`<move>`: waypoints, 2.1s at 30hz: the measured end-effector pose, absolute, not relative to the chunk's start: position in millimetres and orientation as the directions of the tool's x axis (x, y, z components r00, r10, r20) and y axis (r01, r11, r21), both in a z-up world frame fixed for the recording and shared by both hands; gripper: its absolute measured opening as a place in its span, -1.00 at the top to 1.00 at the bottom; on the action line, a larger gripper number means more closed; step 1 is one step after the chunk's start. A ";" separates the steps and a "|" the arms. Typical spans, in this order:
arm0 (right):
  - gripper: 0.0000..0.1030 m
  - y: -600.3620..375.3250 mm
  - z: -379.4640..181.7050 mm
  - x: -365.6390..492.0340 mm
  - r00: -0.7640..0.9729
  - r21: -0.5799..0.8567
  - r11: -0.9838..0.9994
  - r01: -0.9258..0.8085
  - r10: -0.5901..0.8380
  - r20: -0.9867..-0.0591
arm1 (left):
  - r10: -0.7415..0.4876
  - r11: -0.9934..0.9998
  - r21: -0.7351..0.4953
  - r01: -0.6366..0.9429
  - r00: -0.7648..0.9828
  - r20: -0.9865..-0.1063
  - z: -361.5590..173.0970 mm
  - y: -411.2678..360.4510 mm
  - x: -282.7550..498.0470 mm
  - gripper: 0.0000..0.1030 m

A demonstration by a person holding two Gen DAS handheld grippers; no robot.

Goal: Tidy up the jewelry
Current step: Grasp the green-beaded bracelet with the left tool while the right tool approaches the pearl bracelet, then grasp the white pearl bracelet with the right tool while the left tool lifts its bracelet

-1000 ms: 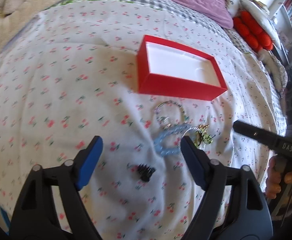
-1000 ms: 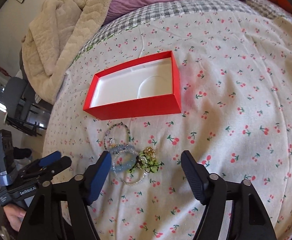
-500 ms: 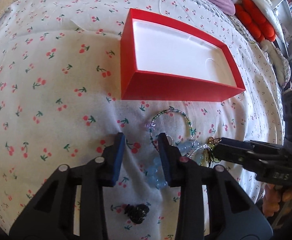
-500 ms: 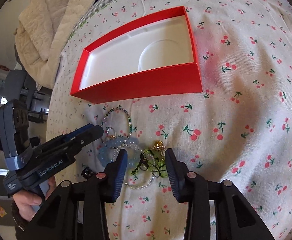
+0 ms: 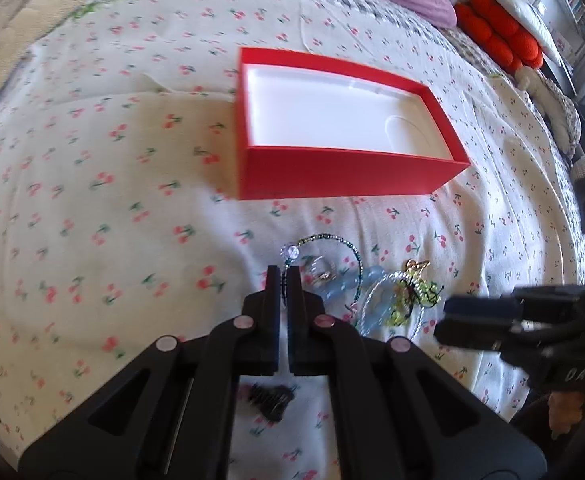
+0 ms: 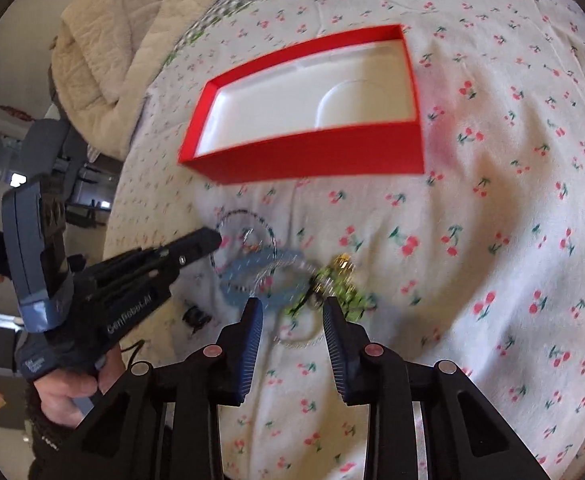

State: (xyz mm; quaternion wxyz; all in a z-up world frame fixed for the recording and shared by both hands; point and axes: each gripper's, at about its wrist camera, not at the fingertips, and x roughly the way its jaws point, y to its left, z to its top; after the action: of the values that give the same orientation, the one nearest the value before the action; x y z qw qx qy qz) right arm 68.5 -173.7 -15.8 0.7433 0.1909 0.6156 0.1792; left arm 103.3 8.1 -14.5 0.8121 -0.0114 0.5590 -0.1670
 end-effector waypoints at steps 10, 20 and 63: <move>0.38 -173.7 -50.3 52.2 0.169 0.461 0.883 0.088 0.442 -0.881 | -0.255 0.960 -0.192 0.206 0.351 -0.901 -9.7 40.1 87.2 0.94; 0.83 -155.7 -51.1 46.5 0.266 0.353 0.936 0.019 0.335 -0.904 | -0.188 0.970 -0.128 0.205 0.308 -0.932 -35.1 50.9 83.4 0.93; 0.92 -204.3 83.7 106.0 0.566 0.499 0.865 -0.055 0.439 -0.698 | -0.399 0.916 -0.306 0.260 0.501 -0.768 72.2 4.3 131.8 0.93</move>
State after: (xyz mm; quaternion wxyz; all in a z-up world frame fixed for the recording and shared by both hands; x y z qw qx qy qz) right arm 106.0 -204.3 83.7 0.8579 0.2167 0.4431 0.1441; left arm 131.8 4.3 72.2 0.8632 -0.0752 0.4613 -0.1910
